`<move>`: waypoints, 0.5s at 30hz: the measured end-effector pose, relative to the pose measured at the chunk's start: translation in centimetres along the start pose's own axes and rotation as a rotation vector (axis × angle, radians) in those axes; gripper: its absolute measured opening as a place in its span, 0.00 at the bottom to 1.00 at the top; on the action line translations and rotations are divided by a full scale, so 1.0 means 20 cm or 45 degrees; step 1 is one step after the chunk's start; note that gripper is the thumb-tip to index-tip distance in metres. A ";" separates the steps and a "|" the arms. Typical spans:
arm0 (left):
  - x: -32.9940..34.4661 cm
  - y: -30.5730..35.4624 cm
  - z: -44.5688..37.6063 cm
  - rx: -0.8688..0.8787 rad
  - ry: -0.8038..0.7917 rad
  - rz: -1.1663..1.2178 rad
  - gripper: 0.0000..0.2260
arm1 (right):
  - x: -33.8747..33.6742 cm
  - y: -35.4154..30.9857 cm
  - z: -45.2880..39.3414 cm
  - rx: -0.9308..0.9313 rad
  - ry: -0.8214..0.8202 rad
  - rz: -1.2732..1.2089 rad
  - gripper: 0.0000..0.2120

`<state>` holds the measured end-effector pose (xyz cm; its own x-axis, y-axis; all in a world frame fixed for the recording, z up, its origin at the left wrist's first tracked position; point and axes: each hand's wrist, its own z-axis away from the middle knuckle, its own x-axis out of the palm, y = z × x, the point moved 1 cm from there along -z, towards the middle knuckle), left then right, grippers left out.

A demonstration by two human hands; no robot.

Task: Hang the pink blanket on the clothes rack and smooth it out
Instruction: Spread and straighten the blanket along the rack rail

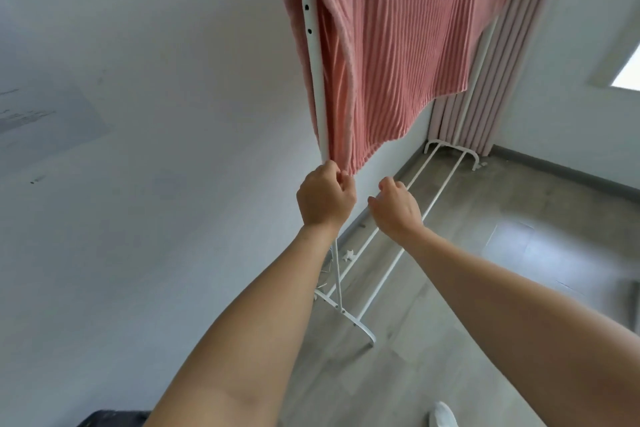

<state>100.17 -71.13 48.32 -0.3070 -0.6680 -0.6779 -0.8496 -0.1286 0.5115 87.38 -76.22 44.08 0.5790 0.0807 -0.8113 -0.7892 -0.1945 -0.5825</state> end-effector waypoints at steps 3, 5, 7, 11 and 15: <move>0.19 0.15 0.01 0.095 -0.180 0.017 0.06 | -0.10 0.26 -0.07 0.158 0.017 0.010 0.16; 0.37 0.27 -0.01 0.098 -0.386 -0.003 0.05 | -0.19 0.44 -0.12 0.239 0.035 0.027 0.16; 0.57 0.41 -0.03 0.098 -0.577 -0.054 0.08 | -0.29 0.63 -0.17 0.319 0.059 0.040 0.18; 0.93 0.70 -0.06 0.171 -0.764 -0.092 0.10 | -0.48 0.99 -0.29 0.478 0.132 0.052 0.17; 1.28 1.07 -0.20 0.260 -0.843 -0.104 0.10 | -0.72 1.33 -0.49 0.556 0.163 0.059 0.18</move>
<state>75.88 -93.85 44.01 -0.3808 -0.0659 -0.9223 -0.9247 0.0244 0.3800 60.11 -92.20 40.71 0.5403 -0.0449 -0.8403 -0.8112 0.2376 -0.5343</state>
